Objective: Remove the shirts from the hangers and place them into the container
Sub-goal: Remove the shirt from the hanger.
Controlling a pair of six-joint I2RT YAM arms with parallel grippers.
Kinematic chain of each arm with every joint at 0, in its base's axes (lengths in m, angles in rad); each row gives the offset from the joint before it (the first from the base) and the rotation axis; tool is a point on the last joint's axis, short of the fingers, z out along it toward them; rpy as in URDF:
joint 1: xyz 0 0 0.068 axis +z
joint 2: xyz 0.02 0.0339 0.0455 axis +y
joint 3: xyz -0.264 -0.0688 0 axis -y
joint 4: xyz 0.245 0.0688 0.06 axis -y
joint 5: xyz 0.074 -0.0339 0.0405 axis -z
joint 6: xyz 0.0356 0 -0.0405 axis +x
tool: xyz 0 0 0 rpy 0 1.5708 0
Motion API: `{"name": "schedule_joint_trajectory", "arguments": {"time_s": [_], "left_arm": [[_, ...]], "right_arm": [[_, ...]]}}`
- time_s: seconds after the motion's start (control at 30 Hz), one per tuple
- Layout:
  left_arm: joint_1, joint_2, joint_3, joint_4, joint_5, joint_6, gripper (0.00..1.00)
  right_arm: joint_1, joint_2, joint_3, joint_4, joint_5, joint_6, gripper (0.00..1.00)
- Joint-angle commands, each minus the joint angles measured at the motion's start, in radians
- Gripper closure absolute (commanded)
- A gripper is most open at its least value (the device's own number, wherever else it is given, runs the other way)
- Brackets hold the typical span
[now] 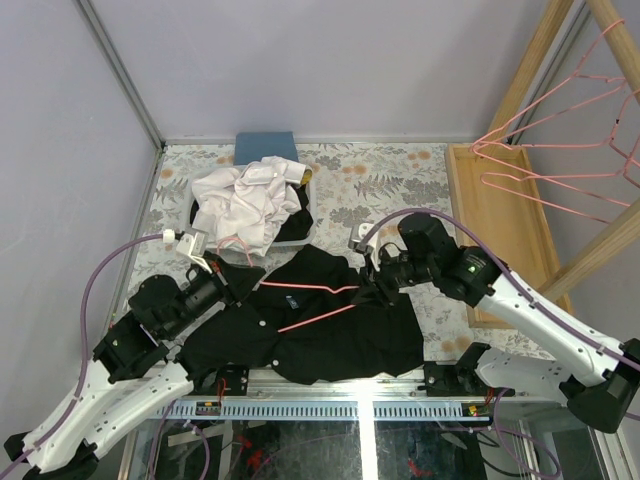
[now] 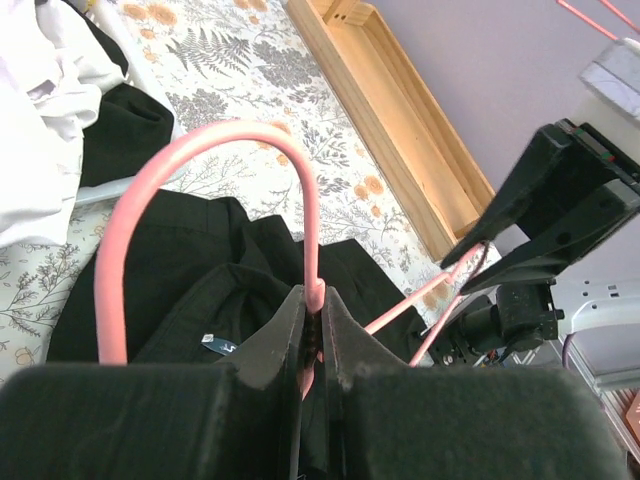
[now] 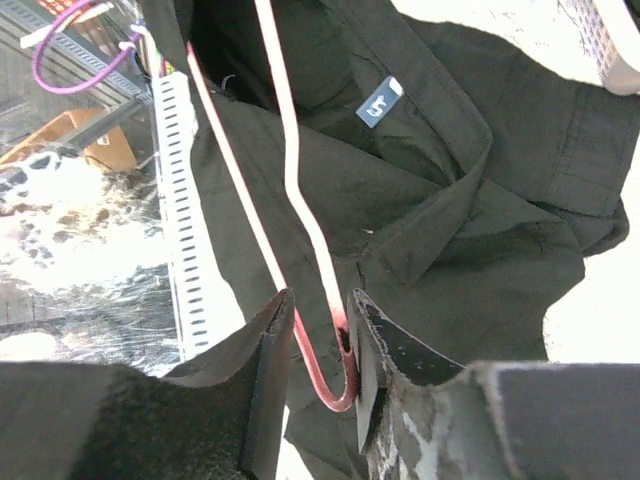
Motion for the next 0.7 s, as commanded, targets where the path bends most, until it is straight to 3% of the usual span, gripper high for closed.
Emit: {"name": "schedule_joint_trajectory", "arguments": {"time_s": [0.0, 0.13, 0.23, 0.27, 0.37, 0.4, 0.53, 0.67], "left_arm": [[0.003, -0.015, 0.005, 0.028, -0.082, 0.02, 1.0], [0.003, -0.015, 0.007, 0.031, -0.079, 0.013, 1.0], [0.002, -0.011, 0.002, 0.033, -0.09, 0.001, 0.89], [0.002, -0.009, 0.0, 0.031, -0.094, 0.0, 0.79], [0.004, -0.002, 0.002, 0.009, -0.125, -0.018, 0.32], [0.004, -0.001, 0.003, 0.001, -0.136, -0.025, 0.24], [0.003, -0.011, 0.0, -0.013, -0.161, -0.039, 0.13], [0.003, -0.039, -0.008, -0.02, -0.195, -0.051, 0.12]], "right_arm": [[-0.002, -0.056, 0.046, -0.029, -0.104, 0.005, 0.7], [-0.004, -0.098, 0.036, 0.021, -0.151, 0.045, 0.99], [-0.002, -0.133, 0.032, 0.04, -0.085, 0.06, 1.0], [-0.002, -0.148, 0.028, 0.054, -0.033, 0.08, 1.0], [-0.003, -0.195, 0.045, 0.068, 0.087, 0.121, 1.0], [-0.003, -0.212, 0.056, 0.065, 0.12, 0.135, 1.0], [-0.003, -0.281, 0.121, 0.012, 0.233, 0.157, 1.0], [-0.002, -0.349, 0.178, -0.052, 0.327, 0.161, 1.0]]}}
